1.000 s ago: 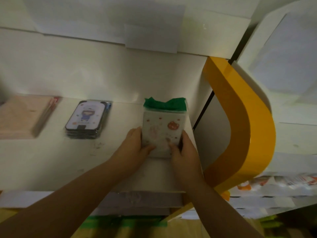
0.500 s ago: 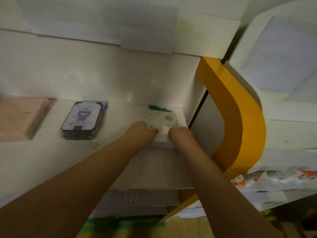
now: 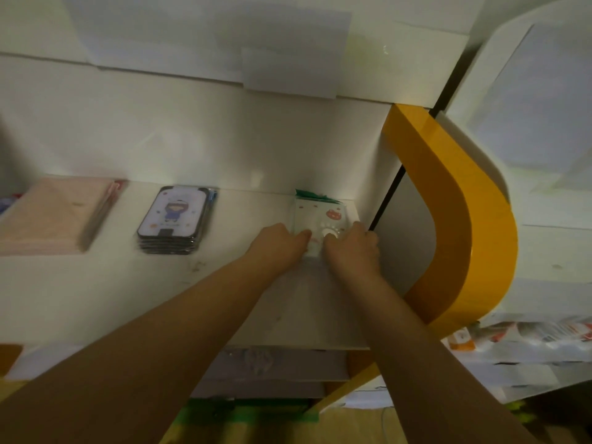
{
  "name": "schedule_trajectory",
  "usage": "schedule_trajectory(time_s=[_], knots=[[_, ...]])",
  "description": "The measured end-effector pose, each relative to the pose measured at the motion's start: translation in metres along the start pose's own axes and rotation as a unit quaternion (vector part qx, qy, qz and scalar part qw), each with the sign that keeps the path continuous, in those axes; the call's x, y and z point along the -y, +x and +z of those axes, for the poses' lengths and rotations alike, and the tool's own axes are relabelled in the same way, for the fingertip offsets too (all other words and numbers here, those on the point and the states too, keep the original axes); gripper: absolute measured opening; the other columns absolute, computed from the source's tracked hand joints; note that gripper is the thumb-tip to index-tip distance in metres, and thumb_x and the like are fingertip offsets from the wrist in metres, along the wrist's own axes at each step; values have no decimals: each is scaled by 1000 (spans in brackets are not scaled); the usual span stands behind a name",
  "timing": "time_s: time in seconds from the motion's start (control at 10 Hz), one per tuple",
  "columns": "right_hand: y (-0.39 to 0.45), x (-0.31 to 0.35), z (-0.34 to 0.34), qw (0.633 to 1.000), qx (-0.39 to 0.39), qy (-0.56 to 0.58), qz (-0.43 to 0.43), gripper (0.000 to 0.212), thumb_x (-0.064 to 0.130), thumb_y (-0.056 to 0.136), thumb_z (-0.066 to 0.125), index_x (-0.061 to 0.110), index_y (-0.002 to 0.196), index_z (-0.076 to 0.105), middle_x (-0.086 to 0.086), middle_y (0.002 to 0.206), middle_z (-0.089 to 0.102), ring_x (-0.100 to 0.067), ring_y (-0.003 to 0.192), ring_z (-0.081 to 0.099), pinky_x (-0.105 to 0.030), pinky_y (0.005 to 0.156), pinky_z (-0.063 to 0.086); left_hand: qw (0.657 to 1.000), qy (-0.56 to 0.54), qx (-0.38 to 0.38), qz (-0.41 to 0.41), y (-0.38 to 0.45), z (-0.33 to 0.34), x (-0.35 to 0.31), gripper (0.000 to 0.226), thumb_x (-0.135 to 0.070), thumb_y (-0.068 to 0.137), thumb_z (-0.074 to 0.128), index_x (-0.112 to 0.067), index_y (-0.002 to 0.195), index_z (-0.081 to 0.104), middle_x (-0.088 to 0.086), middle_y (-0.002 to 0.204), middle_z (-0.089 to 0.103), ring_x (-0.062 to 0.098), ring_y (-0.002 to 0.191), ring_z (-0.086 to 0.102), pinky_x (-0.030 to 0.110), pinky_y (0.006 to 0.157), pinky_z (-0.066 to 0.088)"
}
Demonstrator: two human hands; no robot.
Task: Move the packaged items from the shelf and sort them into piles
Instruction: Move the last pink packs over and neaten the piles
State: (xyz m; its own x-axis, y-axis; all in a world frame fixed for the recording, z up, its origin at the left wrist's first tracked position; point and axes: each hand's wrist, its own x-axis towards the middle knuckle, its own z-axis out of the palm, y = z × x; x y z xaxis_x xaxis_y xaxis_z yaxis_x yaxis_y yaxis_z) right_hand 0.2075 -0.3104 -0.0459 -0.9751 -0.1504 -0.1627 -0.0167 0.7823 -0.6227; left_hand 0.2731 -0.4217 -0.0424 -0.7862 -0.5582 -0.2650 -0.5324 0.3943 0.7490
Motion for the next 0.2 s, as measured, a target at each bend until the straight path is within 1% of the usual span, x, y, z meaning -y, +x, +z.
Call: schedule_trajectory(time_s=[0.1, 0.2], knots=[[-13, 4, 3, 986, -74, -89, -120, 60, 42, 92, 53, 19, 145, 35, -10, 138, 36, -30, 126, 39, -42, 106, 37, 1000, 9, 5, 14, -7, -13, 14, 69, -50, 96, 47, -5, 147, 36, 14, 150, 42, 29, 131, 45, 29, 94, 37], [-21, 13, 5, 959, -128, -150, -202, 58, 46, 91, 51, 18, 141, 42, -9, 138, 37, -29, 127, 34, -43, 106, 31, 998, 44, -17, 49, -17, -31, 31, 63, -48, 96, 49, -11, 147, 39, 10, 147, 46, 25, 129, 48, 30, 100, 38]])
